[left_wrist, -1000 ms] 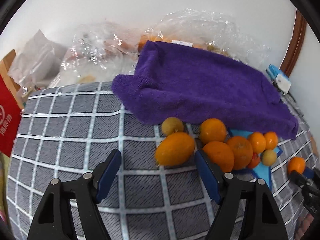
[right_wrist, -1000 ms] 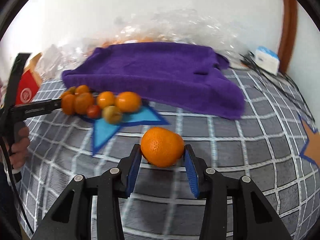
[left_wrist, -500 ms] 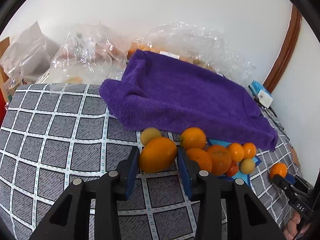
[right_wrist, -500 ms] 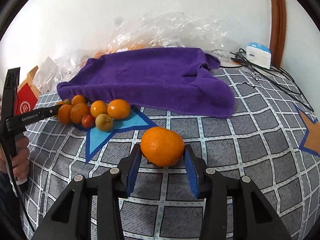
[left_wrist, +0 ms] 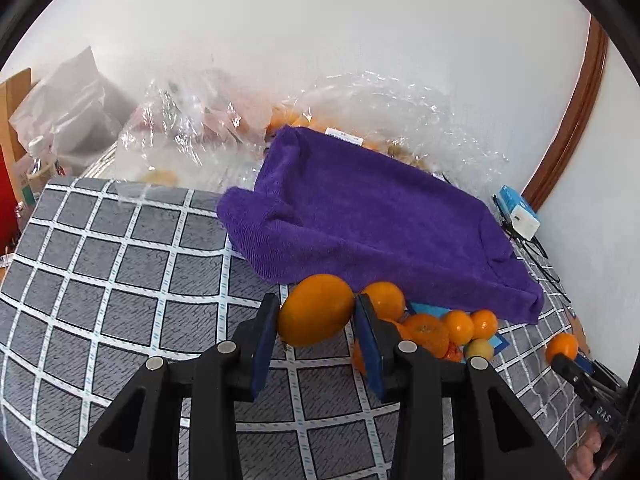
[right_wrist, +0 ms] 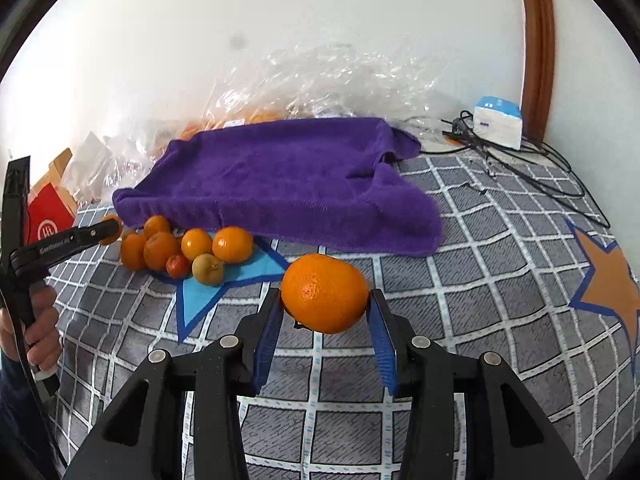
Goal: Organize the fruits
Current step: 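Carry the orange and kumquat in both grippers over the purple towel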
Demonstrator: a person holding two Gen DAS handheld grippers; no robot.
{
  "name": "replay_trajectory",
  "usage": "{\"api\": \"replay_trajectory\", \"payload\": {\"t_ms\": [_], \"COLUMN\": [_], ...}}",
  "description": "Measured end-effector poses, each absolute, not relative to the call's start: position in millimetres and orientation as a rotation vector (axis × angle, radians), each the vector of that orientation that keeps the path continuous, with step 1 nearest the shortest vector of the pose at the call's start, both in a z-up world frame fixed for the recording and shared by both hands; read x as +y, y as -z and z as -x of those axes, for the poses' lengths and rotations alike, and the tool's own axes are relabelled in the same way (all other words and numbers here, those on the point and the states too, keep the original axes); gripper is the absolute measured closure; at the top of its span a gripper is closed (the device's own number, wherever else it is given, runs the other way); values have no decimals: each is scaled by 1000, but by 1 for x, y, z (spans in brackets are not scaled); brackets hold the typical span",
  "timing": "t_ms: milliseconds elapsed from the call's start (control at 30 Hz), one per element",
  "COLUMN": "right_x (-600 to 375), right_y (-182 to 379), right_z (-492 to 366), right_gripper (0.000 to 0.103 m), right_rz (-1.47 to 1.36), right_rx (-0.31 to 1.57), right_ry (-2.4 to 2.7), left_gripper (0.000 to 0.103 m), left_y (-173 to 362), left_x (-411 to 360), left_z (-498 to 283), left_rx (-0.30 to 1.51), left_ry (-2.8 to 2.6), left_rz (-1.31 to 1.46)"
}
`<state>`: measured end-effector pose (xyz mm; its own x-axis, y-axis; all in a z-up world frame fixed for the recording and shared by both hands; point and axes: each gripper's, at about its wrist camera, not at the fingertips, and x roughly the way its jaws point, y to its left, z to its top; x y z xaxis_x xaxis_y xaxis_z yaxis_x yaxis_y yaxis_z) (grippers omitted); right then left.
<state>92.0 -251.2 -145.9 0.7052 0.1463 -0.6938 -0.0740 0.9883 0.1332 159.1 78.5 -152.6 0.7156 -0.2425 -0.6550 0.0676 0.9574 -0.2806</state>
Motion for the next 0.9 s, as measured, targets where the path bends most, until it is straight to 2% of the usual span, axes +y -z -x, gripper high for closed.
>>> {"api": "replay_trajectory", "payload": {"t_ms": [667, 900], "right_x": [-257, -246], "right_y": [68, 50], "right_z": [-173, -207], "right_gripper": [60, 60], "right_rz": [-119, -107], "right_rx": [691, 662], "right_ry": [-93, -132], "left_gripper": [66, 66], "left_y": [54, 44], "left_x": [64, 55], "left_z": [-181, -209], "left_rx": [711, 703], "left_ry": [92, 99], "left_rz": [205, 206]}}
